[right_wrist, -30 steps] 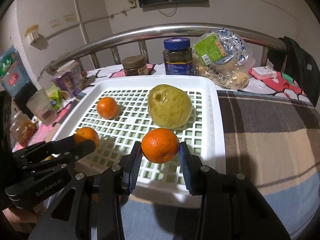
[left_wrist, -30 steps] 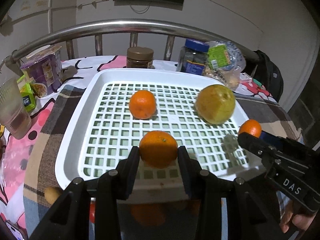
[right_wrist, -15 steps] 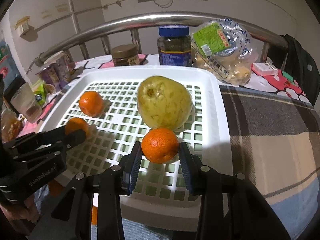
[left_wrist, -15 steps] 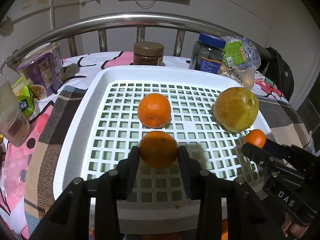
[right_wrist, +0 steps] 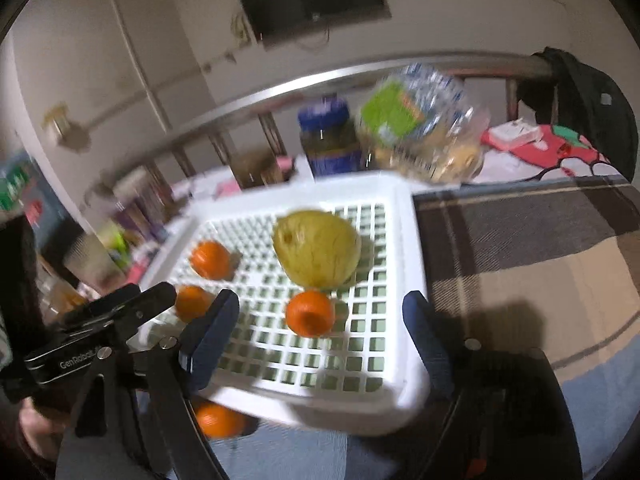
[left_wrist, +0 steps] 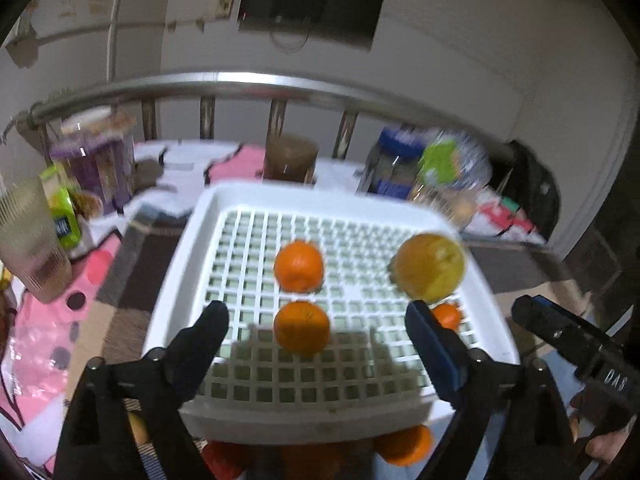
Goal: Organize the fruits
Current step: 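Place both mandarins on the white tray and open both tools, then grasp a mandarin with the left tool while the right tool grasps a cherry tomato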
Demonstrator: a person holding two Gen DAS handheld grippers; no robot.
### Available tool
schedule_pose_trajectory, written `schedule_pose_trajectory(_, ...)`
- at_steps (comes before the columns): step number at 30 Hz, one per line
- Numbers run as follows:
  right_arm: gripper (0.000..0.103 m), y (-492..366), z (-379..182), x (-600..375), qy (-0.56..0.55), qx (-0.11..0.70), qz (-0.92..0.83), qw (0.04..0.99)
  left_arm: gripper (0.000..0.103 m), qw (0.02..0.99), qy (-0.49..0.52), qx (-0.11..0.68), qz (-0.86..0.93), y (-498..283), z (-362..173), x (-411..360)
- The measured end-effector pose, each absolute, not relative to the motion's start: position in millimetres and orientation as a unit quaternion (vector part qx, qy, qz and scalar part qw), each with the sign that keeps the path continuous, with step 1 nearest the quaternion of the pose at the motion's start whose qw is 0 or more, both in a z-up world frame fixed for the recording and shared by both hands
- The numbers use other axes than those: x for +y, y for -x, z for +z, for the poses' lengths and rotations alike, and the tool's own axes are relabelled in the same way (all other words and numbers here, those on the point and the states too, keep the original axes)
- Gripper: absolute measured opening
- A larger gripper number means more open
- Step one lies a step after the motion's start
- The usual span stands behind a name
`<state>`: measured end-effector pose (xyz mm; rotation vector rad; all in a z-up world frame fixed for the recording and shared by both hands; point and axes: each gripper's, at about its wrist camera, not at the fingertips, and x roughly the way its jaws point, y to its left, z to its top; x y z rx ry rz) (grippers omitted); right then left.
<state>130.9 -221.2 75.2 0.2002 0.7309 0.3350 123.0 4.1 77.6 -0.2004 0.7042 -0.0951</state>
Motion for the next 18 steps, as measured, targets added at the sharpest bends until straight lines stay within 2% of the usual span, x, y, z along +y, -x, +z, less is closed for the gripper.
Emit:
schedule_pose_trajectory(2,0.086,-117,90,-233,-0.109,0.336,0.172,0.919,0.099,0.939,0.094,0.326,-0.057,-109,91,3)
schedule_pose_trajectory(7,0.091,-79,111,-248,-0.093,0.292,0.183,0.934,0.102,0.950,0.082,0.290,-0.078,-71,109,-1)
schedule_pose_trajectory(18,0.093,-25,101,-275,-0.068,0.269,0.158,0.948,0.103,0.950,0.071,0.287,-0.097,-23,91,-6)
